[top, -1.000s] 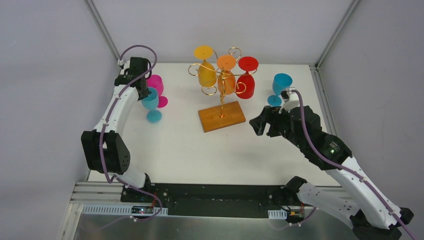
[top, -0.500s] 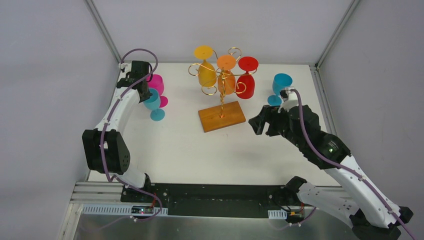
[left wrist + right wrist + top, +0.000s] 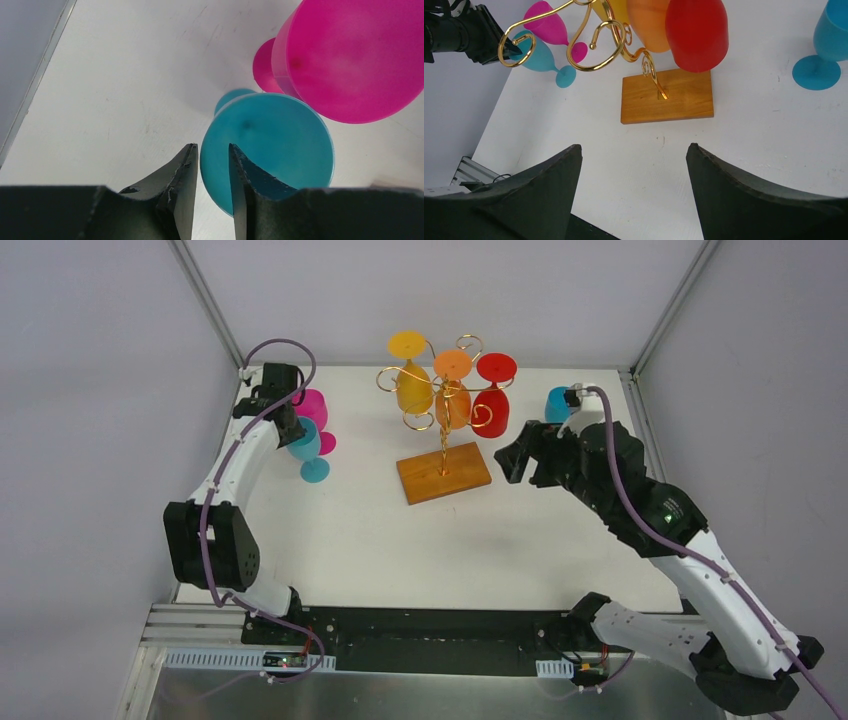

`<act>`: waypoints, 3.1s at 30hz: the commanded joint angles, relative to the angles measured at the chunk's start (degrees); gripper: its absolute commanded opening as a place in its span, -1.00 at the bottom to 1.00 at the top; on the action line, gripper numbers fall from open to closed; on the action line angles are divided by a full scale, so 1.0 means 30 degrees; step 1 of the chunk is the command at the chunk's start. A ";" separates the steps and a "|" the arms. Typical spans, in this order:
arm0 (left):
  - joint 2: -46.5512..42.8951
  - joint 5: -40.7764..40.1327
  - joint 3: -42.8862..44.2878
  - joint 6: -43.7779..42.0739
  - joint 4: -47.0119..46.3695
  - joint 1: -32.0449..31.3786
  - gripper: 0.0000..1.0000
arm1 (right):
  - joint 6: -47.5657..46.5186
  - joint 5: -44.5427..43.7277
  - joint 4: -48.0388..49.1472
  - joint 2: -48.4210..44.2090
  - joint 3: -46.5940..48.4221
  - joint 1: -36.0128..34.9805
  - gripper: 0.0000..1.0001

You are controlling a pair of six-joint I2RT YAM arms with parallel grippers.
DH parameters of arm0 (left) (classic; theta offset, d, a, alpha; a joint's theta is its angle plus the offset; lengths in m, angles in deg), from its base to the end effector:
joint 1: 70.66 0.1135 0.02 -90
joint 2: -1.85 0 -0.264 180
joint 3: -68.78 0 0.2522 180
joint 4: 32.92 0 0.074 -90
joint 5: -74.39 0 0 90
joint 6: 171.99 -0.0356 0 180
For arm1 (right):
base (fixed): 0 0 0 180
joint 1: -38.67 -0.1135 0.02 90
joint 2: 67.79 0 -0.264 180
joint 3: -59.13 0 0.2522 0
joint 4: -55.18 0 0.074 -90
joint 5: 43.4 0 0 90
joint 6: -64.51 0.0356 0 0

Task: Take the wine glass off the wine glass rack
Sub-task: Place the wine glass at the center of the board, then pick up the wine glass from the wine rack.

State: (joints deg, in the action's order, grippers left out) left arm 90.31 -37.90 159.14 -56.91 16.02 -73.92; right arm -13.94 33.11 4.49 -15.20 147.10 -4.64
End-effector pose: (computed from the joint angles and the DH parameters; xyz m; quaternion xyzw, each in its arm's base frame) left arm 0.3381 -0.0057 0.3075 -0.2423 0.8831 0.0864 0.3924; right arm 0.1294 0.1106 0.4405 -0.1475 0.7789 0.1946 0.5777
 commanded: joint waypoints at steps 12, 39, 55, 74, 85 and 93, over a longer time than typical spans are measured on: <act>-0.3541 0.0878 -0.0016 -0.0332 -0.0040 0.0188 -0.27 | 0.0010 -0.2553 -0.0194 0.3465 0.5467 0.1468 0.63; -0.5973 0.3415 -0.0323 0.0007 -0.0066 0.0181 -0.09 | 0.7195 0.6432 0.4560 0.8019 0.6411 0.9419 0.17; -0.6163 0.4459 -0.0571 0.0224 -0.0418 0.0167 0.02 | 0.8628 0.8552 0.6282 0.9517 0.5745 0.9998 0.04; -0.6198 0.4410 -0.0571 0.0194 -0.0418 0.0165 0.03 | 0.9615 0.9888 0.7705 0.9908 0.5024 0.9998 -0.49; -0.6107 0.4388 -0.0570 0.0176 -0.0418 0.0170 0.04 | 1.0043 1.0352 0.8218 0.9806 0.4650 1.0011 -0.70; -0.6066 0.4337 -0.0571 0.0165 -0.0432 0.0165 0.05 | 1.0637 1.0805 0.8699 0.9939 0.4530 1.0008 -0.75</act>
State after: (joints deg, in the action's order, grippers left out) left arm 73.16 -25.02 157.57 -57.02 15.75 -73.92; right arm 16.33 63.66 26.34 14.71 160.61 25.09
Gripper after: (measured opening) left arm 0.522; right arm 0.136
